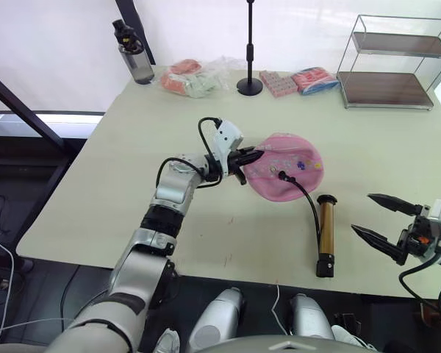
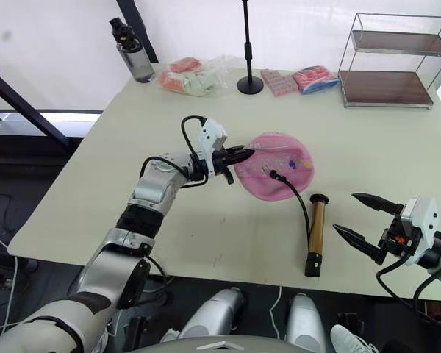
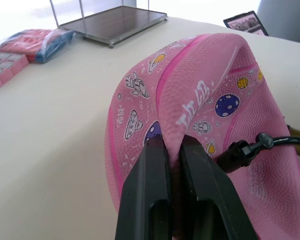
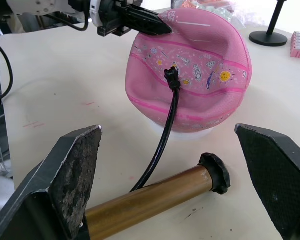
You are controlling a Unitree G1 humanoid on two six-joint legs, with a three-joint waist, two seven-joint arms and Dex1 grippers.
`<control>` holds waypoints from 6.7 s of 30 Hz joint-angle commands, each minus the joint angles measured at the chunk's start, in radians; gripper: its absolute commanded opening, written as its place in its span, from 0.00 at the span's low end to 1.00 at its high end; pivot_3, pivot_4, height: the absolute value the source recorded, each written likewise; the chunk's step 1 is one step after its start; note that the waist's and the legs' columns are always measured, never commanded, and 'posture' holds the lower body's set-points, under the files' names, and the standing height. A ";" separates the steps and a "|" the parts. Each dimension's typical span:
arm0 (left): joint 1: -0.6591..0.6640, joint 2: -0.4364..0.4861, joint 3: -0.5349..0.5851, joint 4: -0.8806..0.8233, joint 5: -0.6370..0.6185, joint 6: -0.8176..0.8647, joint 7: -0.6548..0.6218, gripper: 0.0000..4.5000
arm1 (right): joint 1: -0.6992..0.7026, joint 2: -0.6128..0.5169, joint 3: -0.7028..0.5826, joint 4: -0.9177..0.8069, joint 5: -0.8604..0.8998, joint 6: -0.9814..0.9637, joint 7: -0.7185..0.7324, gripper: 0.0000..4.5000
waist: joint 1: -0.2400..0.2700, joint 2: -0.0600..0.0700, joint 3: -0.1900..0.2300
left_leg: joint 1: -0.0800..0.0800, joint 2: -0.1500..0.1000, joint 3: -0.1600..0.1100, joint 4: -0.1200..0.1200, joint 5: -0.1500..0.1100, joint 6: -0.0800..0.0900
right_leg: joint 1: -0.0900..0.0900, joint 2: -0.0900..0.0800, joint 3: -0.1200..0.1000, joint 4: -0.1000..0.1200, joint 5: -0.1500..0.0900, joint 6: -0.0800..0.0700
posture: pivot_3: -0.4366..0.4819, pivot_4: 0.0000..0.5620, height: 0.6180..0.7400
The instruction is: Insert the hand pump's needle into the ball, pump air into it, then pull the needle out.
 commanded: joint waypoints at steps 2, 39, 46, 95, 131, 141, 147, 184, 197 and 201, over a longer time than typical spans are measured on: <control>-0.091 -0.026 0.002 0.171 0.045 -0.113 -0.026 0.00 | 0.008 -0.012 -0.016 -0.033 0.026 -0.026 0.000 0.99 | 0.000 0.000 0.000 | 0.000 0.000 0.000 0.001 0.000 0.000 | 0.000 0.000 0.000 0.001 0.000 0.000 | 0.48 0.27 0.96; -0.131 -0.008 0.120 0.166 0.020 -0.122 -0.083 0.99 | -0.002 0.010 -0.023 -0.013 0.046 -0.103 -0.015 1.00 | -0.063 0.000 0.000 | -0.003 0.000 0.001 0.011 0.000 0.000 | -0.001 0.002 0.002 0.006 0.002 0.002 | 0.48 0.27 0.96; -0.119 0.004 0.140 0.072 -0.008 -0.080 -0.089 0.99 | -0.002 0.012 -0.022 -0.014 0.055 -0.122 -0.027 1.00 | -0.066 0.000 0.000 | -0.003 0.000 0.001 0.011 0.000 0.000 | -0.001 0.002 0.002 0.007 0.002 0.001 | 0.48 0.27 0.96; 0.932 0.426 0.396 -0.887 -0.333 0.210 -0.139 0.99 | 0.221 -0.036 -0.134 0.213 0.015 -0.328 0.095 1.00 | -0.055 0.010 0.003 | 0.005 0.005 0.007 0.008 -0.003 0.005 | 0.001 0.005 0.007 0.005 0.005 -0.003 | 0.48 0.27 0.96; 0.320 -0.084 -0.344 -0.818 -0.166 0.813 0.298 0.99 | 0.252 -0.026 -0.091 0.018 0.051 -0.258 0.072 1.00 | -0.044 0.008 0.005 | 0.007 0.007 0.016 0.009 -0.003 0.006 | 0.002 0.008 0.017 0.004 0.007 0.001 | 0.48 0.27 0.96; 0.252 -0.164 -0.469 -0.744 -0.109 0.885 0.328 0.99 | 0.252 -0.026 -0.074 0.032 0.035 -0.277 0.083 1.00 | -0.052 0.006 0.007 | 0.007 0.007 0.018 0.009 -0.003 0.006 | 0.002 0.008 0.018 0.004 0.007 0.001 | 0.48 0.27 0.96; 0.226 -0.203 -0.488 -0.671 -0.079 0.948 0.374 0.99 | 0.265 -0.029 -0.074 0.042 0.021 -0.290 0.095 1.00 | -0.052 0.005 0.007 | 0.007 0.007 0.018 0.009 -0.003 0.006 | 0.002 0.008 0.018 0.004 0.007 0.001 | 0.48 0.27 0.96; 0.186 -0.233 -0.437 -0.583 -0.056 1.002 0.378 0.24 | 0.230 -0.031 -0.026 0.094 -0.011 -0.339 0.105 1.00 | -0.053 0.004 0.008 | 0.008 0.007 0.018 0.009 -0.003 0.005 | 0.002 0.008 0.018 0.004 0.007 0.001 | 0.48 0.27 0.96; 0.223 -0.093 -0.344 -0.795 -0.129 0.873 0.241 0.24 | 0.203 -0.021 -0.011 0.071 0.015 -0.304 0.084 1.00 | -0.053 0.006 0.007 | 0.007 0.007 0.018 0.009 -0.002 0.003 | 0.002 0.008 0.019 0.004 0.007 0.001 | 0.48 0.27 0.96; 0.260 -0.072 -0.290 -0.836 -0.159 0.793 0.209 0.24 | 0.194 -0.010 -0.006 0.037 0.053 -0.252 0.049 1.00 | -0.054 0.008 0.006 | 0.007 0.007 0.018 0.009 -0.002 0.003 | 0.001 0.008 0.019 0.004 0.007 0.001 | 0.48 0.27 0.96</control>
